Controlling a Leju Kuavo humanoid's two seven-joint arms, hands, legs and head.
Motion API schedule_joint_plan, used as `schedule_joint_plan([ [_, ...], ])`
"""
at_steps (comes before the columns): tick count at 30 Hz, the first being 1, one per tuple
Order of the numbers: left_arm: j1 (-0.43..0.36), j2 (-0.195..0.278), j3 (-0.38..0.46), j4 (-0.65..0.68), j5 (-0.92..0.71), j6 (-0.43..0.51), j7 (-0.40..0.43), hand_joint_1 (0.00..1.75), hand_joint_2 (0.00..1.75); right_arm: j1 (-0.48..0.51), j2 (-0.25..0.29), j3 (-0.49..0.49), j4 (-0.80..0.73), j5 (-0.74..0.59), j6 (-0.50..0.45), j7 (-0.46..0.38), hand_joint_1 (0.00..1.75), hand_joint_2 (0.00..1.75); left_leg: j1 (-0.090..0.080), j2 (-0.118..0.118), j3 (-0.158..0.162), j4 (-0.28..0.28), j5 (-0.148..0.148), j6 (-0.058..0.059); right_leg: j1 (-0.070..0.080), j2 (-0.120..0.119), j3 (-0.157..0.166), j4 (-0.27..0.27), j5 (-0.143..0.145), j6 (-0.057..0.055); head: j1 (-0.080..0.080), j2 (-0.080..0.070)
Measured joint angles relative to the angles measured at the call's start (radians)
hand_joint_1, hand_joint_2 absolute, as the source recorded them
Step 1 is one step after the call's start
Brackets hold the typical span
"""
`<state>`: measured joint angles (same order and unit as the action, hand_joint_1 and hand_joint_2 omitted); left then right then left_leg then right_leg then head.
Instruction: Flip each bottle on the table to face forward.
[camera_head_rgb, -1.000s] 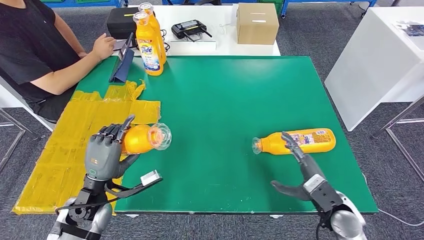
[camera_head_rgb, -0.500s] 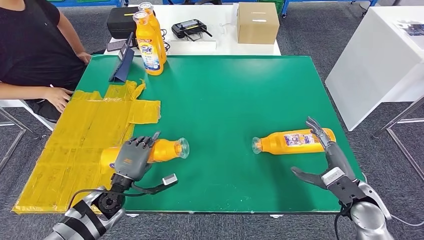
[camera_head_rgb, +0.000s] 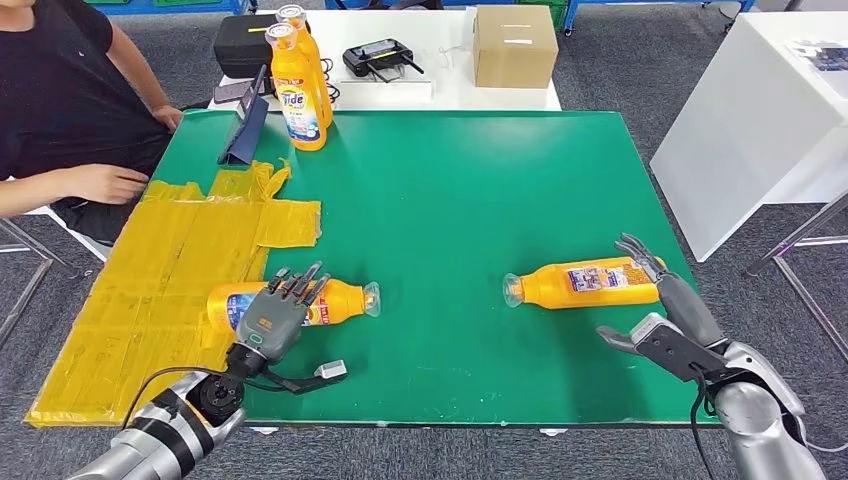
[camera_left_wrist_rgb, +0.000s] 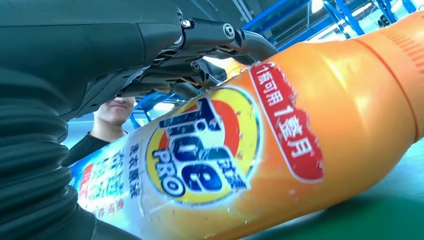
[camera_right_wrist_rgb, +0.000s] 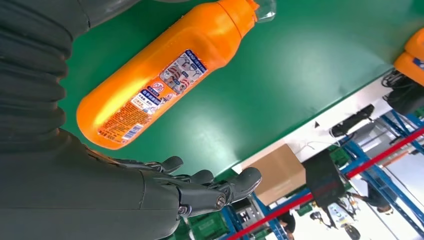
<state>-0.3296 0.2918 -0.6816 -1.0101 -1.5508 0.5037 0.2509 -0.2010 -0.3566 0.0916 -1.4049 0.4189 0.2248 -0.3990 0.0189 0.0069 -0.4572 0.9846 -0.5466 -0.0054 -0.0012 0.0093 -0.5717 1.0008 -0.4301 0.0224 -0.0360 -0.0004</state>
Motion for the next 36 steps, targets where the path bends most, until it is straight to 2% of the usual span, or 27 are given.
schedule_joint_plan([
  [5, -0.007, 0.0, 0.0, 0.01, 0.0, 0.0, 0.002, 0.0, 1.75, -0.016, -0.006, 0.013, 0.033, 0.004, -0.005, 0.0, 0.0, 1.75, 0.0, 0.0, 0.0, 0.0, 0.0, 0.0, 0.0, 0.0, 0.0, 0.0, 0.0, 0.0, 0.0, 0.0],
  [9, -0.014, 0.0, -0.002, 0.019, 0.0, 0.003, 0.036, 0.0, 1.75, -0.027, -0.007, 0.024, 0.058, 0.014, -0.008, 0.006, 0.0, 1.75, 0.0, 0.0, -0.001, 0.0, 0.0, 0.0, 0.0, 0.0, 0.0, 0.0, 0.0, 0.0, 0.0, 0.0],
  [13, -0.023, 0.014, -0.007, 0.027, 0.0, 0.042, 0.141, 0.0, 1.75, -0.044, -0.007, 0.038, 0.093, 0.041, -0.022, 0.021, 0.0, 1.75, 0.0, 0.0, 0.0, 0.0, 0.0, 0.0, 0.0, 0.0, 0.0, 0.0, 0.0, 0.0, 0.0, 0.0],
  [16, -0.034, 0.035, -0.011, 0.018, 0.0, 0.116, 0.245, 0.0, 1.75, -0.064, -0.009, 0.055, 0.125, 0.087, -0.054, 0.047, 0.0, 1.75, 0.0, 0.0, 0.0, 0.0, 0.0, 0.0, 0.0, 0.0, 0.0, 0.0, 0.0, 0.0, 0.0, 0.0],
  [18, -0.032, 0.047, 0.003, -0.02, 0.0, 0.165, 0.276, 0.0, 1.75, -0.085, -0.011, 0.07, 0.156, 0.13, -0.086, 0.069, 0.0, 1.75, 0.0, 0.0, -0.001, 0.0, 0.0, 0.0, 0.0, 0.0, -0.001, 0.001, 0.0, 0.0, 0.0, 0.0],
  [19, -0.024, 0.049, 0.022, -0.056, 0.0, 0.18, 0.263, 0.0, 1.75, -0.099, -0.012, 0.079, 0.176, 0.153, -0.102, 0.079, 0.0, 1.75, 0.0, 0.0, -0.001, 0.0, 0.0, 0.0, 0.0, 0.0, -0.001, 0.001, 0.0, 0.0, 0.0, 0.0],
  [20, -0.01, 0.044, 0.054, -0.103, 0.0, 0.189, 0.221, 0.0, 1.75, -0.114, -0.013, 0.088, 0.202, 0.174, -0.118, 0.086, 0.0, 1.75, 0.0, 0.0, -0.001, 0.0, 0.0, 0.0, 0.0, 0.0, -0.001, 0.001, 0.0, 0.0, 0.0, 0.0],
  [22, 0.027, 0.006, 0.16, -0.211, 0.011, 0.195, 0.054, 0.0, 1.75, -0.151, -0.013, 0.109, 0.264, 0.212, -0.143, 0.093, 0.0, 1.75, -0.001, 0.0, -0.001, 0.0, 0.0, 0.0, 0.0, 0.0, -0.001, 0.0, 0.0, 0.0, 0.0, 0.0],
  [25, 0.07, -0.113, 0.371, -0.349, 0.074, 0.197, -0.289, 0.0, 1.75, -0.211, -0.006, 0.143, 0.365, 0.254, -0.175, 0.093, 0.0, 1.75, -0.003, 0.0, -0.002, 0.0, 0.0, 0.0, 0.0, 0.0, -0.001, 0.0, 0.0, 0.0, 0.0, 0.0],
  [27, 0.083, -0.199, 0.498, -0.412, 0.112, 0.197, -0.456, 0.0, 1.75, -0.244, 0.005, 0.164, 0.427, 0.275, -0.191, 0.092, 0.0, 1.75, -0.004, 0.001, -0.002, 0.0, 0.0, 0.0, -0.002, 0.0, -0.001, 0.0, 0.0, 0.001, 0.0, 0.0],
  [31, 0.1, -0.318, 0.668, -0.481, 0.156, 0.197, -0.585, 0.0, 1.75, -0.282, 0.022, 0.199, 0.509, 0.31, -0.21, 0.097, 0.0, 1.75, -0.004, 0.0, -0.002, 0.0, 0.0, 0.0, -0.002, 0.0, -0.002, 0.0, 0.0, 0.001, 0.0, 0.0],
  [36, 0.113, -0.412, 0.777, -0.49, 0.276, 0.196, -0.714, 0.0, 1.75, -0.326, 0.038, 0.241, 0.579, 0.353, -0.222, 0.122, 0.0, 1.75, -0.003, -0.001, -0.002, 0.0, 0.0, 0.0, -0.001, 0.0, -0.002, 0.0, 0.0, 0.001, 0.0, 0.0],
])
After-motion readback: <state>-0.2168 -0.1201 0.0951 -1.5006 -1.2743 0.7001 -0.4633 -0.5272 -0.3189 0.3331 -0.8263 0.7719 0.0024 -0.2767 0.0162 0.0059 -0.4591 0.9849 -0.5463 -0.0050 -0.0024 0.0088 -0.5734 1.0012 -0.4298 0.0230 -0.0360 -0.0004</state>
